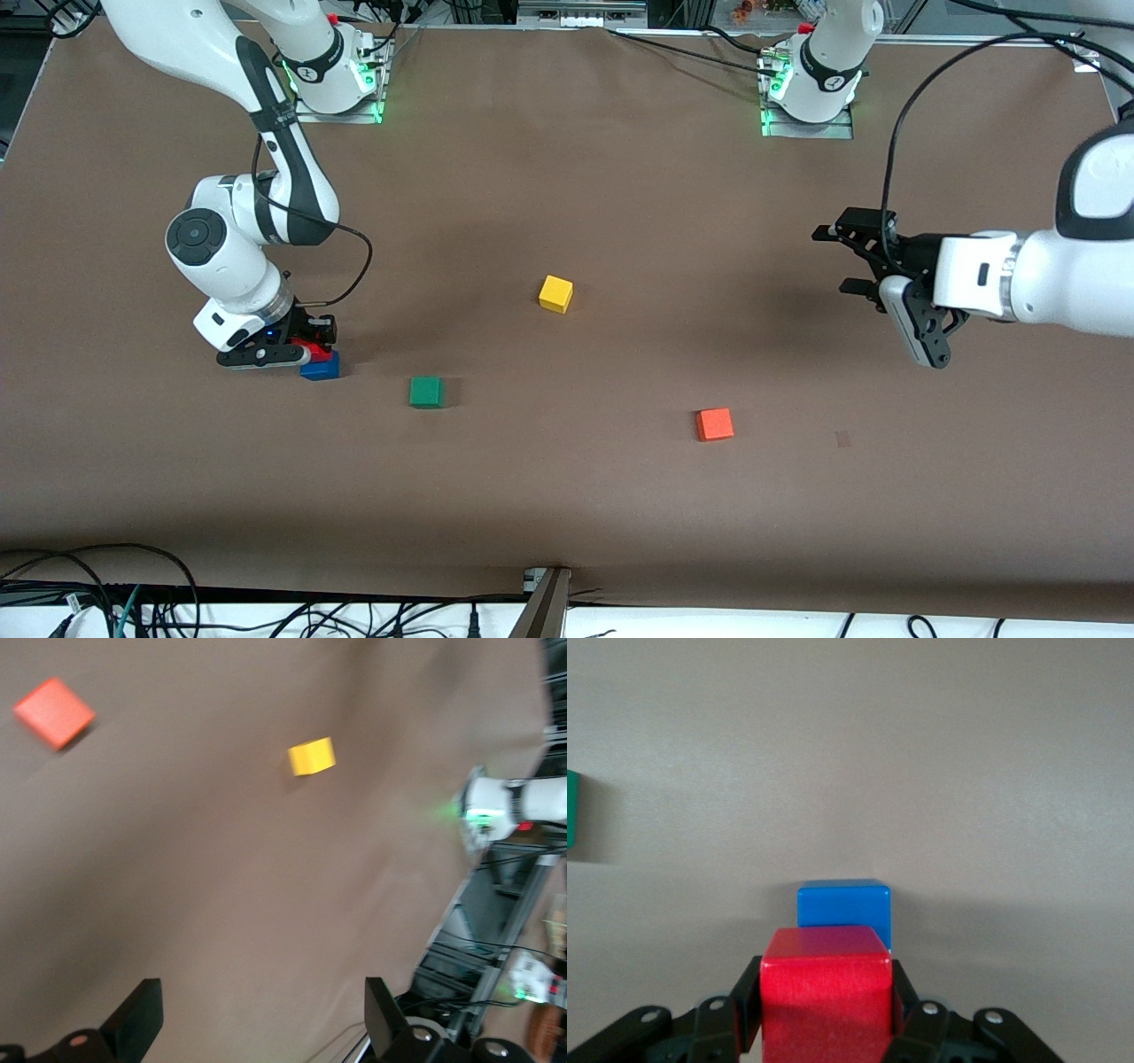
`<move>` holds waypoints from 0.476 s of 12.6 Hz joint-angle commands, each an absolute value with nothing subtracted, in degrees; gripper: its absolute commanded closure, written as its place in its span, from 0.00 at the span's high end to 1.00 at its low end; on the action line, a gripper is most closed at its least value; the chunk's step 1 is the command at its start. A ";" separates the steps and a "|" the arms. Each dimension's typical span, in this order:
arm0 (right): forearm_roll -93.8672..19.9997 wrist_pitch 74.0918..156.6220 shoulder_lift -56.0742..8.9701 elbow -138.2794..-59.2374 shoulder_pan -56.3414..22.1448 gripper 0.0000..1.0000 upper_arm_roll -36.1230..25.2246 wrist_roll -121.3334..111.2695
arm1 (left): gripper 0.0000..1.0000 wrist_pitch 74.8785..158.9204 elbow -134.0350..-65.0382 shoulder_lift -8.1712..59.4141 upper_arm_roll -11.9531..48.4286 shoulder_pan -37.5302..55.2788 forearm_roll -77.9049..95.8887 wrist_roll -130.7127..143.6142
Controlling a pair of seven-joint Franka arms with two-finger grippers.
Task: Pass red block to right arm, stack on blue
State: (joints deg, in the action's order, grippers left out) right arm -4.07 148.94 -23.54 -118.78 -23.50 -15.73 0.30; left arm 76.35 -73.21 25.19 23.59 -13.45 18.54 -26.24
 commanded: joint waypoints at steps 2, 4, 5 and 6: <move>-3.08 151.17 -24.35 -119.09 -23.55 0.00 -16.35 -1.14 | 1.00 77.08 -74.27 20.58 23.38 -8.45 4.61 -12.09; -2.99 151.17 -24.35 -119.09 -23.55 0.00 -16.61 -1.23 | 1.00 77.60 -74.27 19.08 23.38 -6.69 -0.07 -5.39; -3.08 151.17 -24.43 -119.09 -23.55 0.00 -16.61 -1.93 | 1.00 78.30 -74.70 18.46 23.38 -6.51 -0.52 -2.66; -3.08 151.17 -24.43 -119.00 -23.47 0.00 -16.61 -2.72 | 1.00 78.48 -75.49 17.67 23.38 -6.50 -0.53 1.37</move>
